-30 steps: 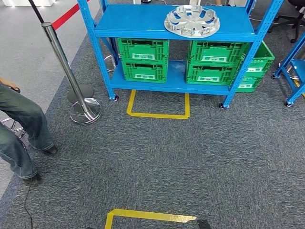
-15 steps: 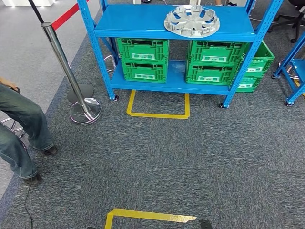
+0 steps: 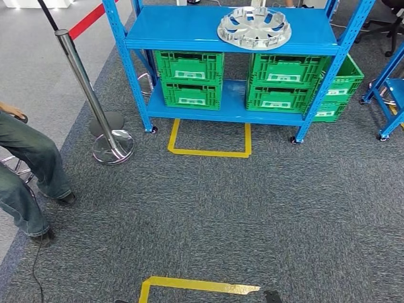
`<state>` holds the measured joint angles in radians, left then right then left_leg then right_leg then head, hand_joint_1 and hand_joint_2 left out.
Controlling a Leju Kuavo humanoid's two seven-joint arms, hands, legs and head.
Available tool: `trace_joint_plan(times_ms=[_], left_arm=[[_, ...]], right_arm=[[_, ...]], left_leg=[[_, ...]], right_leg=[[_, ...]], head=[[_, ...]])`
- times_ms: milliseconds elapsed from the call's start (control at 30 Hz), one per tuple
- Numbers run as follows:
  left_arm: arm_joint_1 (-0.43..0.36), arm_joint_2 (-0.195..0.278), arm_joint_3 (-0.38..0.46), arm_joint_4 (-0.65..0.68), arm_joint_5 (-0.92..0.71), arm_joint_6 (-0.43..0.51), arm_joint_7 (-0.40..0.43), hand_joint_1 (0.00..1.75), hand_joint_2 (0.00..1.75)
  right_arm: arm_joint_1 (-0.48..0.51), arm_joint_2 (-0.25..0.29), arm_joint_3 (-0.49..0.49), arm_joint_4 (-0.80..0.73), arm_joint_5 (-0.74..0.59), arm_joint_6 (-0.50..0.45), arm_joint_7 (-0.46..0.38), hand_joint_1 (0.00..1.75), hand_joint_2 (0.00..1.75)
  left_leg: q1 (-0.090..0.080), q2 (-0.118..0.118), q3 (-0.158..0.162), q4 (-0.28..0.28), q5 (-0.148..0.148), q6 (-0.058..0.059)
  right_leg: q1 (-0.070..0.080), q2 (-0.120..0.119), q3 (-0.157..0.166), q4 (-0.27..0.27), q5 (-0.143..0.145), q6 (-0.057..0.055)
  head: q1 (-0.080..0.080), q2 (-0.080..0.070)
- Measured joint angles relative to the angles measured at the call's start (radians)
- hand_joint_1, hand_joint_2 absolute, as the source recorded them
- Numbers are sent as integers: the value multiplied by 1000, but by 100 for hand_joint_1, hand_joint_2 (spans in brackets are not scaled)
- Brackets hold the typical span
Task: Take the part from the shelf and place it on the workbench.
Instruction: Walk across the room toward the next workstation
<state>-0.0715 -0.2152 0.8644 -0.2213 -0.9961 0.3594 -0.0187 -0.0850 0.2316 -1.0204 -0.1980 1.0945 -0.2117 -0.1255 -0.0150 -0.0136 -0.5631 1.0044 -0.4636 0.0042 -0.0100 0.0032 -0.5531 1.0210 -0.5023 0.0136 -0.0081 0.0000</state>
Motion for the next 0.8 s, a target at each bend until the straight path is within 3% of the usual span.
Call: trace_joint_plan(times_ms=[800], left_arm=[[0, 0, 1, 0, 6, 1, -18, 0, 0]], right_arm=[[0, 0, -3, 0, 1, -9, 15, 0, 0]], left_leg=[[0, 0, 0, 0, 0, 0]], right_leg=[[0, 0, 0, 0, 0, 0]], head=[[0, 0]])
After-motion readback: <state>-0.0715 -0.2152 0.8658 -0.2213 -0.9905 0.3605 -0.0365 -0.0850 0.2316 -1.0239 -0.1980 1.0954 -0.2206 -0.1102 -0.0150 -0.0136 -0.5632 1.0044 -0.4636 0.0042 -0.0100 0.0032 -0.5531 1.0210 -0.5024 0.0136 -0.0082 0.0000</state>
